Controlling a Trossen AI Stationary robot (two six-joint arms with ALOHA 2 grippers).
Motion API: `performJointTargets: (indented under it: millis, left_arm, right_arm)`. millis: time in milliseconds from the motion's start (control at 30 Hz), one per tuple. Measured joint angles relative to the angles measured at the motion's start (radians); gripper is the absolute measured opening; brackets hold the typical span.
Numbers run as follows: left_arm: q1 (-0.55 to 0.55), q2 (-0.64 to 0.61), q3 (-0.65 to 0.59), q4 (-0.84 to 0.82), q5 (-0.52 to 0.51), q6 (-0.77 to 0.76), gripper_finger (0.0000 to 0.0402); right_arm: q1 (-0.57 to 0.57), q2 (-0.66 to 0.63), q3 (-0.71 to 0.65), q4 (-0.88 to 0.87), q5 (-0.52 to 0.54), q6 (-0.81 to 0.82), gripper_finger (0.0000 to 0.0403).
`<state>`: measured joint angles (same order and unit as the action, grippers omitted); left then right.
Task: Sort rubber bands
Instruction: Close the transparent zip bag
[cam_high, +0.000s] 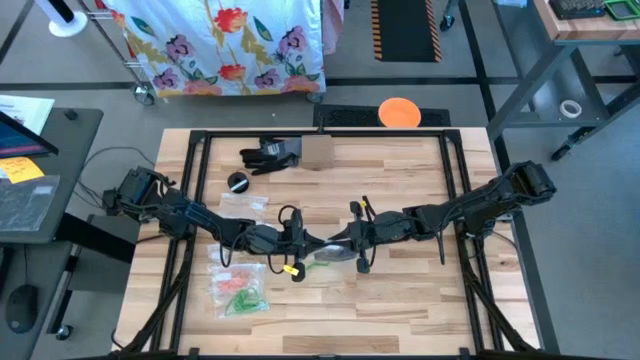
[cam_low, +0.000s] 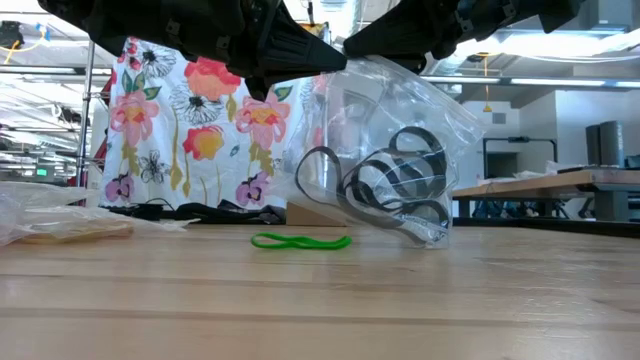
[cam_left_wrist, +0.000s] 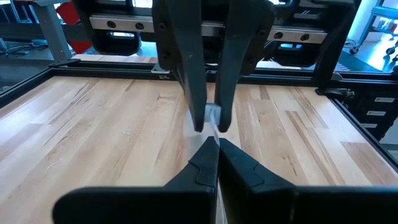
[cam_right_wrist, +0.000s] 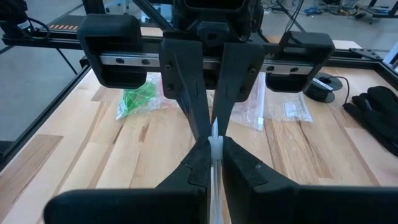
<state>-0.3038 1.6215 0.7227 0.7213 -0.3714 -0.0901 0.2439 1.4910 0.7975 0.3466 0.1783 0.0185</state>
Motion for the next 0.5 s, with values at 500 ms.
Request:
performJointTargets:
  millis: [500]
  left_arm:
    - [-0.017,0.001,0.0,0.008,-0.011,0.023,0.0]
  right_arm:
    - [0.003,0.0,0.002,-0.06,0.0,0.008,0.0017]
